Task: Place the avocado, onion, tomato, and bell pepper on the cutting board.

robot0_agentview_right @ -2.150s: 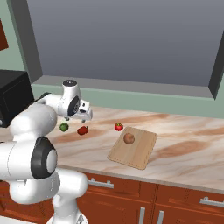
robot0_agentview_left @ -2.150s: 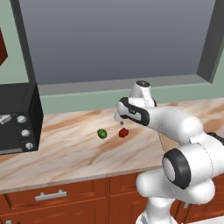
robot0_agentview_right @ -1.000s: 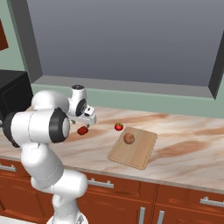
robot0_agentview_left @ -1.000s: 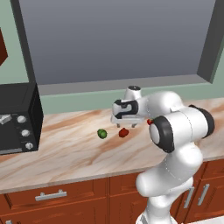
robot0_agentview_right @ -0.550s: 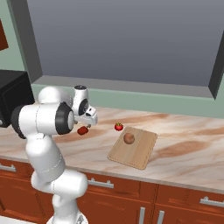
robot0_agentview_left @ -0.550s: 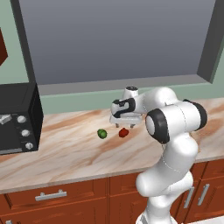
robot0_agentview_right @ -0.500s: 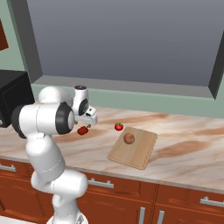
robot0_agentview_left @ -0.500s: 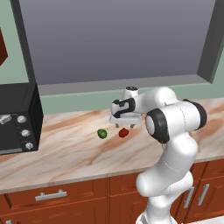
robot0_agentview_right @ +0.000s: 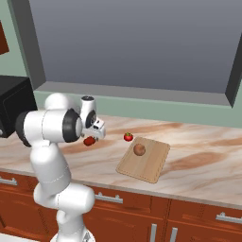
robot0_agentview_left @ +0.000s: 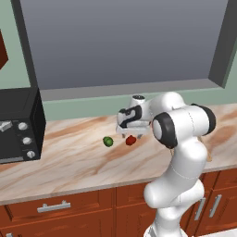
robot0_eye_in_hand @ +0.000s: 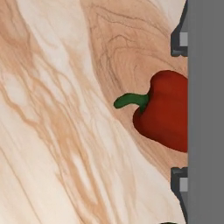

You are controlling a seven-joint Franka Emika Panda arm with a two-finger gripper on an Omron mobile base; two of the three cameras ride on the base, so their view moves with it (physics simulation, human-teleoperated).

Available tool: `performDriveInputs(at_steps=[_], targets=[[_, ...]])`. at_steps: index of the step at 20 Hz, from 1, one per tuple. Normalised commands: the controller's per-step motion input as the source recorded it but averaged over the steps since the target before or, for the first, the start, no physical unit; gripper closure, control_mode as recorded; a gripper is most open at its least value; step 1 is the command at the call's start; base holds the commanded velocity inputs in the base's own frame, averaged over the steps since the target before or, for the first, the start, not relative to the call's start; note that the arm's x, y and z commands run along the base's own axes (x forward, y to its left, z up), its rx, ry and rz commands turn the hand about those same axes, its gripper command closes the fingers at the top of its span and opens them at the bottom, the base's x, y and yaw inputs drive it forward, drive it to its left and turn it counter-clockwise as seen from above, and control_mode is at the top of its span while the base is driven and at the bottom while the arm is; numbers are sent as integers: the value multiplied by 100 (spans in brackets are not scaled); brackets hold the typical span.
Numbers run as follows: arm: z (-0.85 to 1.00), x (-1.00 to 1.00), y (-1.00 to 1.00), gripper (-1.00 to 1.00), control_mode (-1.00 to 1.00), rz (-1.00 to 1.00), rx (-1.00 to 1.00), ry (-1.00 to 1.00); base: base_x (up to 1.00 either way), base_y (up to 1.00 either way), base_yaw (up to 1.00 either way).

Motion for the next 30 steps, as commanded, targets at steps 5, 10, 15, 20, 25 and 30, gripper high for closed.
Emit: performDriveInputs(at_steps=[5,10,15,20,25,30], targets=[[-24,0,0,-100,-100,-2,0,0,0,0,0],[-20,0,0,-100,-100,-2,0,0,0,0,0],[-18,0,0,100,-100,-2,0,0,0,0,0],[3,-3,-5,100,-100,-3,0,0,0,0,0],[53,-26,-12,100,-100,-2,0,-6,0,0,0],[82,-44,-2,100,-100,0,0,-10,0,0,0]])
